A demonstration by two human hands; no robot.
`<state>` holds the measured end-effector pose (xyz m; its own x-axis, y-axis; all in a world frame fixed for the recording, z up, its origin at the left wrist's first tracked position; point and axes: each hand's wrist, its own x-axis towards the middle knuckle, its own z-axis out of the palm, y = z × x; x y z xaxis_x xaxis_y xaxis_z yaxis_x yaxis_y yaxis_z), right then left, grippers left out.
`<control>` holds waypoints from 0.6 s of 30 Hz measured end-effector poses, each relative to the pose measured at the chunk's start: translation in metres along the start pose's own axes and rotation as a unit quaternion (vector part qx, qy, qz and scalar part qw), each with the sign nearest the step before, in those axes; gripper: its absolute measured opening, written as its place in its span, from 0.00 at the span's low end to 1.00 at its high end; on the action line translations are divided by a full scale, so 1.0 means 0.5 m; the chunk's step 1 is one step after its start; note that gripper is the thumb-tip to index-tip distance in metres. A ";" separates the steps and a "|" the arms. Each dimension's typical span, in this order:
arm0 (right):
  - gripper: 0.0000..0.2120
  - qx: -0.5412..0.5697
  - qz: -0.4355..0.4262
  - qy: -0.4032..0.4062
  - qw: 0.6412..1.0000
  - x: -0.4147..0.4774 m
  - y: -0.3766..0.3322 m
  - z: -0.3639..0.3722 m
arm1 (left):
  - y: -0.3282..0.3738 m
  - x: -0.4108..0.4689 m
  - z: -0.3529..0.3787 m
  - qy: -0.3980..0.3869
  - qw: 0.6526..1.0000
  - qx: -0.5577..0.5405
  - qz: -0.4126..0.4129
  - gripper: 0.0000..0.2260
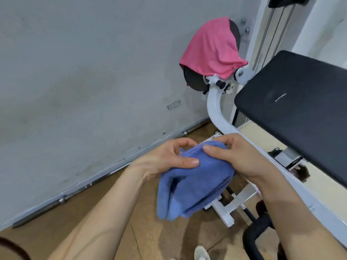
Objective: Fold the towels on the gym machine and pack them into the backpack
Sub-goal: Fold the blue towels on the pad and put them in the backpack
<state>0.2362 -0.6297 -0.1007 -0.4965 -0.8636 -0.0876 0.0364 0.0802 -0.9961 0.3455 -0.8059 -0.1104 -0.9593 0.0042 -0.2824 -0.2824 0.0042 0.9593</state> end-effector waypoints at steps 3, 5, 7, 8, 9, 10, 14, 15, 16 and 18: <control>0.12 0.106 0.029 0.127 0.986 0.010 -0.013 -0.053 | -0.016 0.058 -0.029 -0.114 0.987 0.073 -0.084 0.24; 0.12 0.176 0.038 0.265 0.947 0.020 -0.011 -0.090 | -0.027 0.097 -0.042 -0.174 0.969 0.145 -0.099 0.15; 0.13 0.206 0.038 0.393 0.895 0.013 0.002 -0.132 | -0.040 0.132 -0.055 -0.202 0.963 0.155 -0.088 0.15; 0.13 0.175 0.041 0.444 0.878 0.001 0.009 -0.151 | -0.044 0.152 -0.064 -0.209 0.965 0.133 -0.081 0.16; 0.12 0.125 0.046 0.485 0.864 -0.015 0.019 -0.169 | -0.042 0.170 -0.073 -0.214 0.969 0.102 -0.067 0.16; 0.13 0.073 0.048 0.513 0.854 -0.032 0.029 -0.182 | -0.037 0.187 -0.081 -0.214 0.973 0.067 -0.051 0.16; 0.12 -0.031 0.072 0.601 0.795 -0.109 0.047 -0.211 | -0.008 0.266 -0.086 -0.114 0.993 -0.025 -0.022 0.08; 0.11 -0.038 0.079 0.613 0.785 -0.131 0.050 -0.214 | -0.005 0.287 -0.079 -0.076 0.997 -0.005 -0.014 0.08; 0.11 -0.052 0.084 0.619 0.779 -0.156 0.054 -0.214 | -0.004 0.308 -0.070 -0.052 0.998 0.031 -0.005 0.08; 0.10 -0.088 0.097 0.631 0.765 -0.203 0.063 -0.214 | -0.008 0.348 -0.049 -0.044 0.992 0.114 0.011 0.08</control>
<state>0.1947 -0.4862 -0.1222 -0.9424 0.3315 -0.0445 0.1528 0.3083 -0.9389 0.1796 -0.8297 -0.1634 -0.9581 0.0950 -0.2702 -0.2431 0.2293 0.9425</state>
